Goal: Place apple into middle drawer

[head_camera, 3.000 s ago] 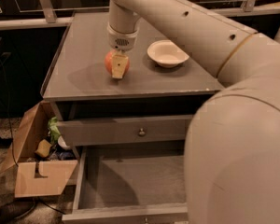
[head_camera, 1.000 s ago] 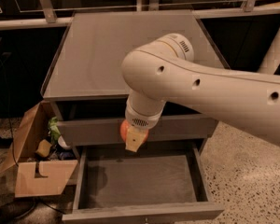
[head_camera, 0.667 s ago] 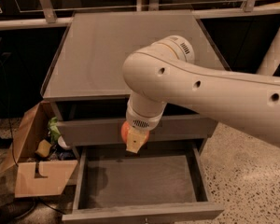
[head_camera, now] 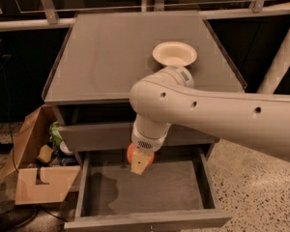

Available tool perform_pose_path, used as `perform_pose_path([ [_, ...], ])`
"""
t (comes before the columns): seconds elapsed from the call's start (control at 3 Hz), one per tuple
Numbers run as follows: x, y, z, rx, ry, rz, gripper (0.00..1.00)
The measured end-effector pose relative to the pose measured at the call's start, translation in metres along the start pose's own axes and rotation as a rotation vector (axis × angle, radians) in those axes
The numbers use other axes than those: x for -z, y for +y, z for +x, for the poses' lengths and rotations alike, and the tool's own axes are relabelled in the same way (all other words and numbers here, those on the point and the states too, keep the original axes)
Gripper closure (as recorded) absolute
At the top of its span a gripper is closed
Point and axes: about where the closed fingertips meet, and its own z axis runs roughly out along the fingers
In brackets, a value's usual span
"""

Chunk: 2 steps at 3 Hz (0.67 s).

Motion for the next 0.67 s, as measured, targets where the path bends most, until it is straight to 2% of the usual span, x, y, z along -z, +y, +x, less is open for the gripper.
perform_pose_path([
  [0.33,-0.0453,0.0095,0.0157,-0.056,0.03,-0.071,1.0],
  [0.67,-0.0484,0.0102,0.0165,-0.058,0.032,-0.077,1.0],
])
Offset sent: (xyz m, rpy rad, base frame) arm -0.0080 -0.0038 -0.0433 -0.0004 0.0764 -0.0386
